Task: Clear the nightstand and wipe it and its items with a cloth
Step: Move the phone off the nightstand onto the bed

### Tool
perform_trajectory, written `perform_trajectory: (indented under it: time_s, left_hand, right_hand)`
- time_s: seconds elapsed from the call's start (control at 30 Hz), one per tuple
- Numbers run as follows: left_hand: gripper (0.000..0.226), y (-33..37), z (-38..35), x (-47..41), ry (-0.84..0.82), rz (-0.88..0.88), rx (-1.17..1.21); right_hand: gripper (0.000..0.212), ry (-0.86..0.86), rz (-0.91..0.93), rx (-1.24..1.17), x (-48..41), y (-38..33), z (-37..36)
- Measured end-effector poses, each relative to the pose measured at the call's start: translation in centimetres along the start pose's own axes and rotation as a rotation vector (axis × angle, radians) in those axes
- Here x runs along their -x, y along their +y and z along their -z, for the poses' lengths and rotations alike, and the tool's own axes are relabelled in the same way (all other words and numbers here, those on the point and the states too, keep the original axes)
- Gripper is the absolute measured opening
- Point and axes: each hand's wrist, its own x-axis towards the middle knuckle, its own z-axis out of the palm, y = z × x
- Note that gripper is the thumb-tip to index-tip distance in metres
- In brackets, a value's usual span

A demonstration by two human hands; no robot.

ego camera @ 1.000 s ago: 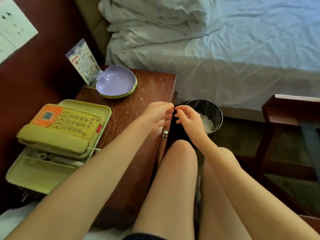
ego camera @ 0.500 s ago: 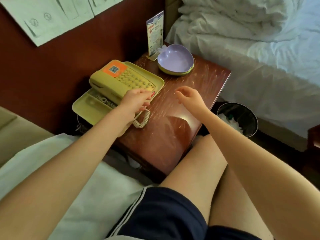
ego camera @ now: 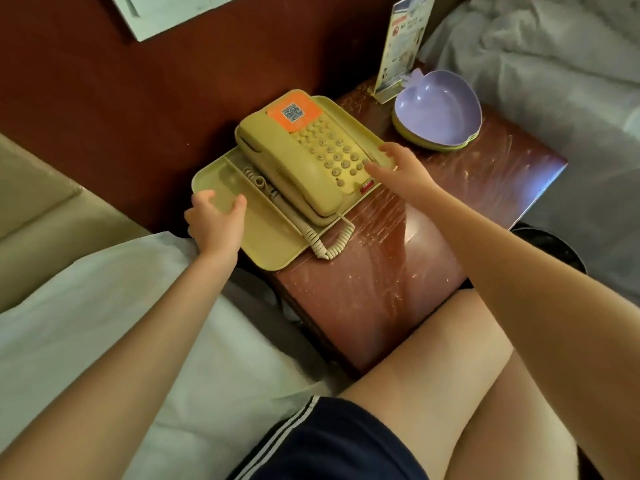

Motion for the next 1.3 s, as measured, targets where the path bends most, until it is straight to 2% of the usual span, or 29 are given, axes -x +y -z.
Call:
perform_trajectory:
  time_s: [0.17,0.33,0.53,0.73,0.97,1.07,1.2,1.3]
  left_hand:
    - [0.06,-0.6,-1.5,-0.8,0.027,0.137,0.004]
    - [0.065,-0.5,-2.7,-1.3,0.033,0.273,0.101]
    - [0.051,-0.9,-4.2,-1.5,0.222,0.272,0.247]
    - [0.059,-0.7,-4.4,-1.8,0.288,0.331,0.451]
    - [0.056,0.1,-2.9,-1.1,0.335,0.237,0.529]
    - [0.056,-0.1,-2.1,-0.6,0.36,0.147,0.49]
    - [0.058,-1.0,-0.3,-0.4,0.375,0.064,0.468]
    - [0.055,-1.3,1.6,0.1,0.369,0.059,0.455]
  right_hand:
    - [0.076,0.005,-0.01,0.015,-2.8,-0.1,-0.7]
    - [0.085,-0.072,-0.035,0.038,-4.6,-0.2,-1.3]
    - [0.089,-0.092,-0.051,0.012,-5.3,0.2,-1.4]
    - [0.087,-0.122,-0.123,-0.075,-5.0,-1.1,-1.0]
    - [0.088,-0.099,-0.135,-0.107,-3.8,-1.7,-0.7]
    - [0.087,-0.095,-0.129,-0.098,-2.5,-2.4,-0.5]
    - [0.075,-0.054,-0.117,-0.101,-0.4,-3.5,-0.7]
    - [0.079,-0.032,-0.104,-0.127,1.8,-4.2,-1.6]
